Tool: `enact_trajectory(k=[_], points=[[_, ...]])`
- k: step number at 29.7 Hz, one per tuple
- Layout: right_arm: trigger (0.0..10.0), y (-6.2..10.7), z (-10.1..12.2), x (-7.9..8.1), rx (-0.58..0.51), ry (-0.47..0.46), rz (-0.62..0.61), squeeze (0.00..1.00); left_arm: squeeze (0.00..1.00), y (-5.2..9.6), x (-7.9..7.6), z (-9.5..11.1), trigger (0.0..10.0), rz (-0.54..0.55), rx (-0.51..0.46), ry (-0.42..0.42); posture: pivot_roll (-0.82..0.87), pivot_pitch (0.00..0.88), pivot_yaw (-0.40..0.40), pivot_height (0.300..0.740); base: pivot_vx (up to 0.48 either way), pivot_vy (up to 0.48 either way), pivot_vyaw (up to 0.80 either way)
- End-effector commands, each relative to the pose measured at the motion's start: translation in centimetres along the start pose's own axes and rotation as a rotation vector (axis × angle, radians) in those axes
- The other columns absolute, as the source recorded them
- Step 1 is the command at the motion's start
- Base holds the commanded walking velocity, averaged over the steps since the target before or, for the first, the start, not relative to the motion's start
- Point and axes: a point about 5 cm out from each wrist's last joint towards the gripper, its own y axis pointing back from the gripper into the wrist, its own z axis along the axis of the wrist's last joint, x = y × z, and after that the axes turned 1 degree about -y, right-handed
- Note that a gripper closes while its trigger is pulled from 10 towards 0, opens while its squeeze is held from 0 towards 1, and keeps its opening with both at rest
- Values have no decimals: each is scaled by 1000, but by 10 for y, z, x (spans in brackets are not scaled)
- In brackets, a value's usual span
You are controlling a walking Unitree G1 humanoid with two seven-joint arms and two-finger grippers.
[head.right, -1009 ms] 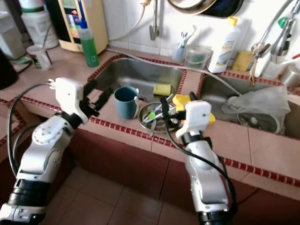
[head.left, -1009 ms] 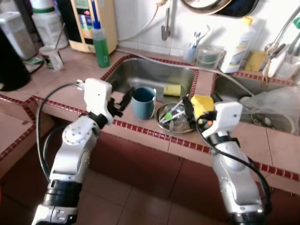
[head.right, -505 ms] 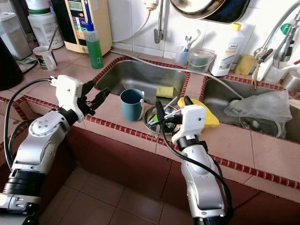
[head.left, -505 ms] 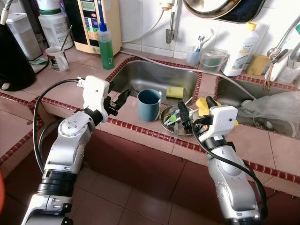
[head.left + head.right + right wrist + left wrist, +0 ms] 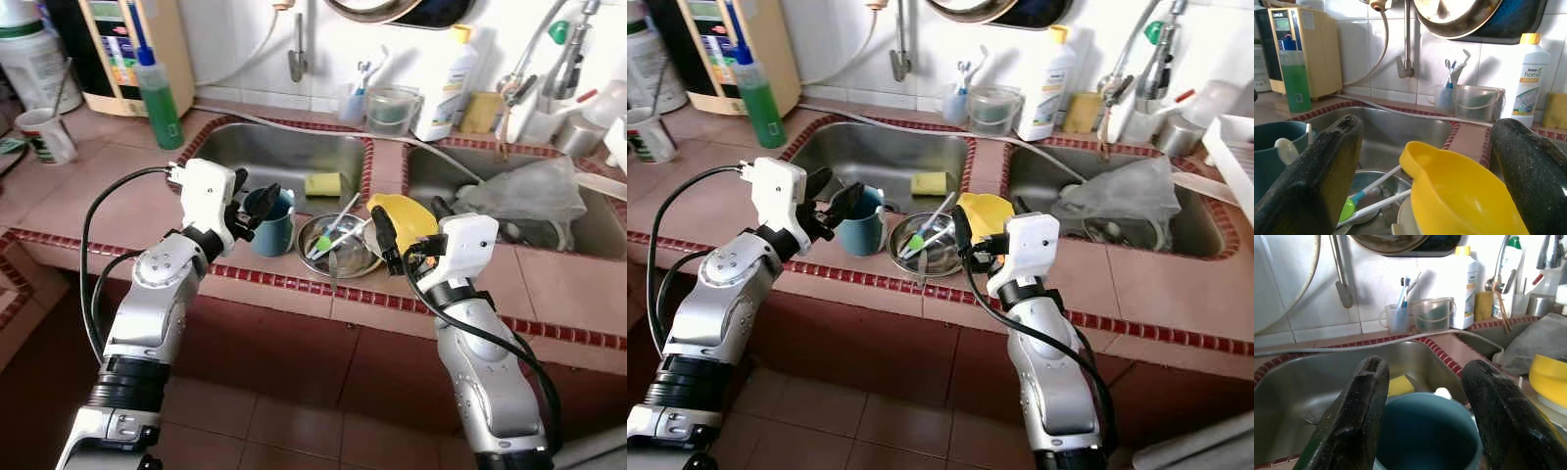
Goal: Kitchen organization
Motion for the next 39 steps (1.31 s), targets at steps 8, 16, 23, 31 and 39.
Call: enact_trajectory(k=[8,16,23,31,39], points=[[10000,-4,5,2,-18,1,23,0,0,2,11,10,10000,58,-58,66,-35,21,-20,740,198,0,-571],[10000,-3,7,6,-30,-10,48,0,0,2,14,12,10000,96,-52,11,-34,22,-19,740,0,0,0],[10000,-3,7,11,-27,-25,85,0,0,2,25,13,10000,48,14,-54,-28,24,-23,740,0,0,0],[10000,0,1,19,6,5,117,0,0,-10,24,19,10000,-66,115,-84,-29,29,-18,740,0,0,0],[10000,5,-6,21,67,45,72,0,0,-23,17,16,10000,-128,211,-91,-44,40,-3,740,0,0,0]])
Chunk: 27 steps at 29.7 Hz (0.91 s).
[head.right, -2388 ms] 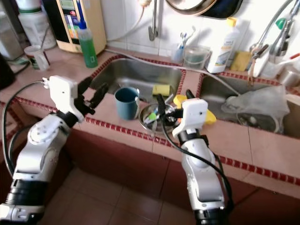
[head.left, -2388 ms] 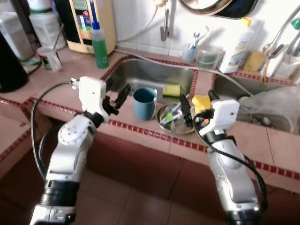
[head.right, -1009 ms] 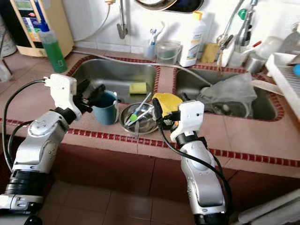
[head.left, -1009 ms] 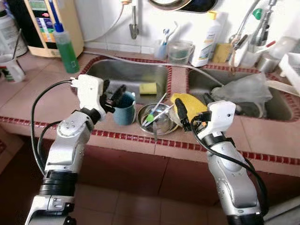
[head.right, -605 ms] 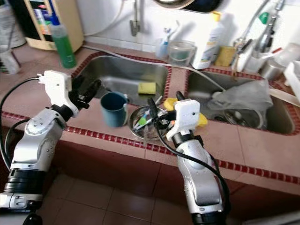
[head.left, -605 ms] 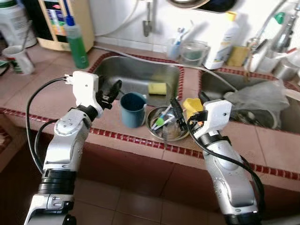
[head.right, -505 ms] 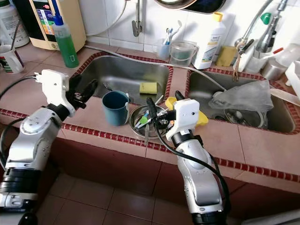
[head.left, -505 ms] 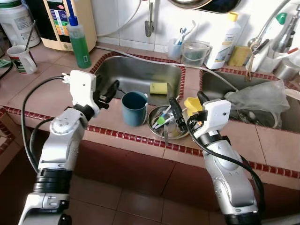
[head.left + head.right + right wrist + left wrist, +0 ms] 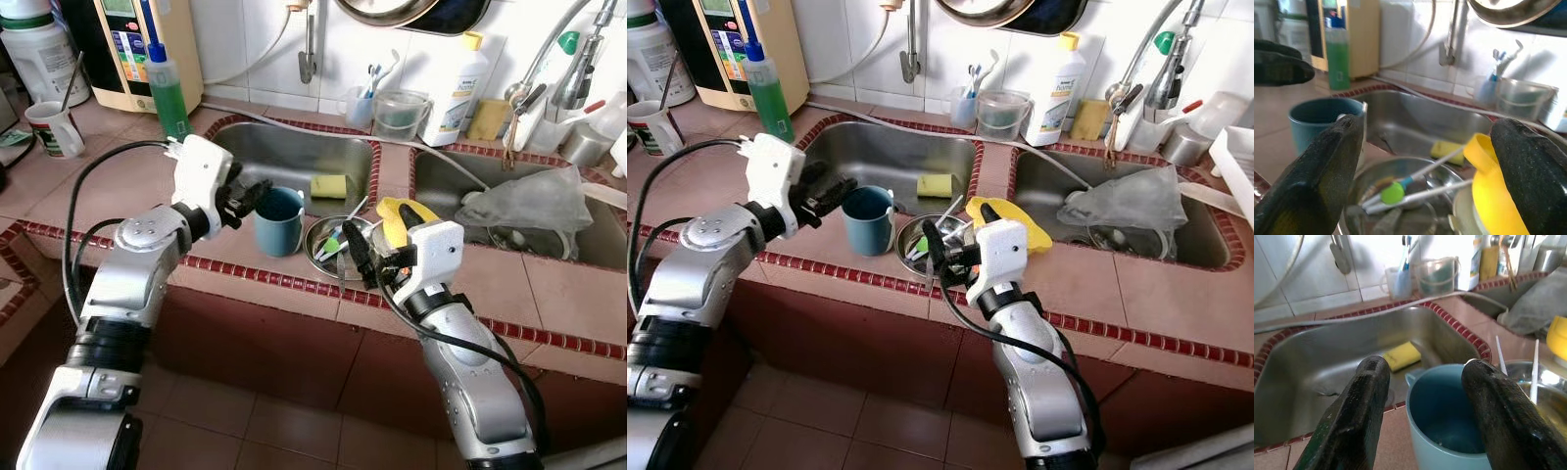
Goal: Kitchen organization
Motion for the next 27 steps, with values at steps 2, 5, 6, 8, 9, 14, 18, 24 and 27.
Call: enact_trajectory(k=[2,5,6,8,9,14,18,24,27], points=[[10000,2,3,0,11,4,-47,0,0,-10,-2,6,10000,-23,45,0,-55,43,10,740,0,0,0],[10000,3,5,2,0,11,-42,0,0,-14,-2,10,10000,-17,40,-27,-63,45,20,740,0,0,0],[10000,3,5,2,2,10,-46,0,0,-15,-2,10,10000,-18,50,-20,-63,45,20,740,0,0,0],[10000,4,5,4,5,8,-54,0,0,-19,-1,13,10000,-20,59,9,-65,45,26,740,0,0,0],[10000,4,6,4,5,10,-55,0,0,-19,-1,14,10000,-25,63,4,-68,43,28,740,0,0,0],[10000,4,7,9,12,1,-65,0,0,-25,0,16,10000,-34,120,18,-72,44,37,740,0,0,0],[10000,5,7,10,39,-21,-83,0,0,-27,5,17,10000,-36,176,-8,-75,44,43,740,0,0,0],[10000,10,6,18,82,-33,-68,0,0,-30,9,22,10000,-46,225,-38,-81,44,51,740,0,0,0],[10000,11,6,19,85,-24,-59,0,0,-31,8,23,10000,-62,230,-41,-82,44,52,740,0,0,0]])
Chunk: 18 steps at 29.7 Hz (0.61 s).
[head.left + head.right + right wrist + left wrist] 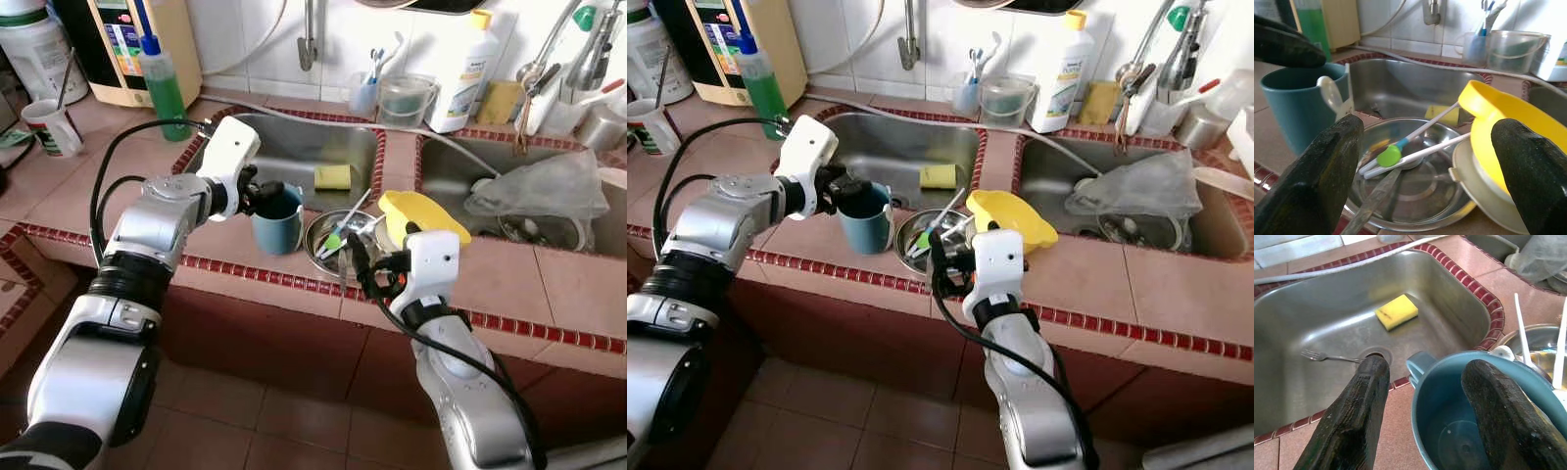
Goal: Kitchen organization
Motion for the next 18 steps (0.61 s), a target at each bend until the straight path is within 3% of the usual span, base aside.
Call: enact_trajectory(k=[1,18], points=[[10000,2,6,3,-17,8,13,0,0,0,1,7,10000,-13,12,-19,-83,44,53,740,0,0,0],[10000,5,8,8,6,12,10,0,0,-8,-5,-2,10000,-50,127,-58,-87,62,71,740,0,0,0]])
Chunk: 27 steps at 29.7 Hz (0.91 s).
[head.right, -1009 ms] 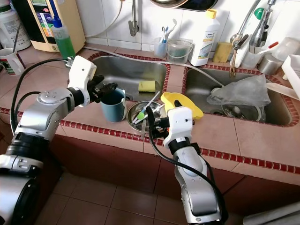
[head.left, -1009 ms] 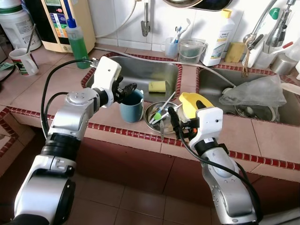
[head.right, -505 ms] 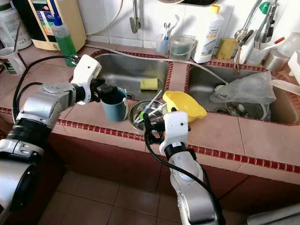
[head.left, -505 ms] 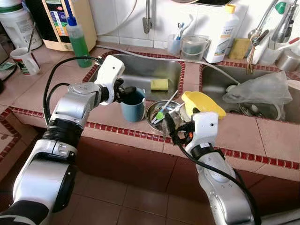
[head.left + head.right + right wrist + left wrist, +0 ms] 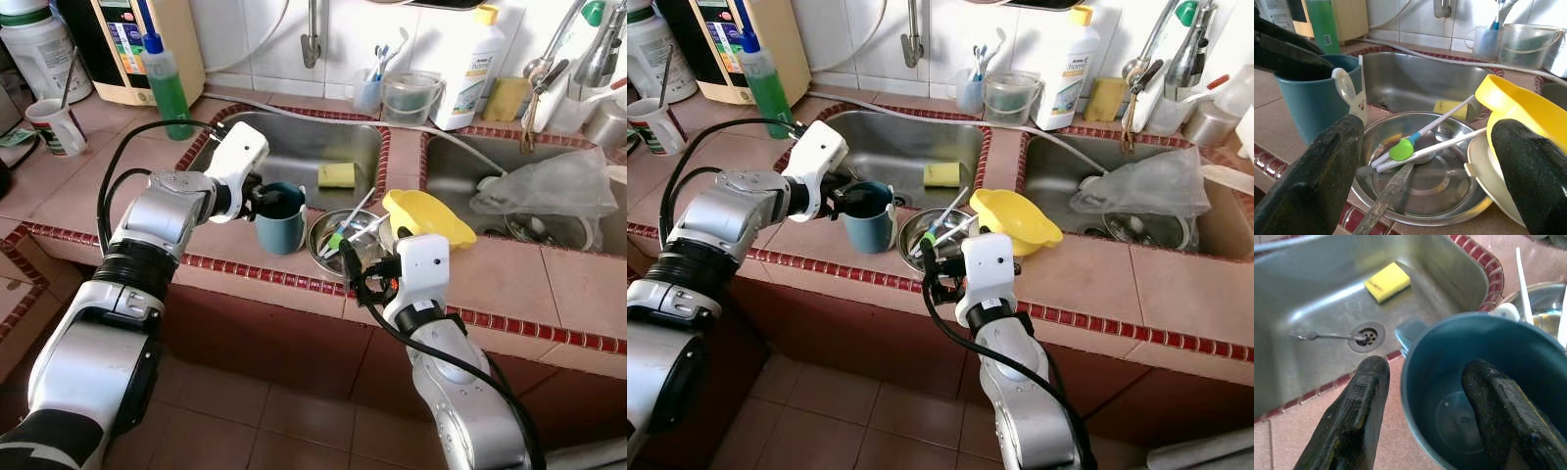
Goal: Kitchen organization
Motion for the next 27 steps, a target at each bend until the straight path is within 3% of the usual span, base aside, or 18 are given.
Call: enact_trajectory(k=[1,6,7,8,9,10,27], points=[[10000,2,5,2,-12,-4,-7,0,0,-2,-1,4,10000,-1,15,-26,-87,62,71,740,0,0,0],[10000,3,5,1,-10,-2,-17,0,0,-4,-4,3,10000,-9,25,-54,-88,68,74,740,0,0,0],[10000,2,5,1,-10,-2,-19,0,0,-4,-4,5,4745,-14,20,-56,-92,75,81,740,0,0,0],[10000,2,5,1,-10,-2,-19,0,0,-4,-4,5,4745,-14,20,-56,-92,75,81,740,0,0,0],[10000,2,5,1,-11,-3,-22,0,0,-4,-4,6,1804,-21,15,-59,-91,76,82,740,0,0,0],[10000,2,5,1,-10,-4,-23,0,0,-4,-5,7,314,-23,10,-58,-91,76,82,740,0,0,0],[10000,1,5,3,-13,-3,-25,0,0,-3,-2,9,0,-33,6,-82,-79,78,83,740,0,0,0]])
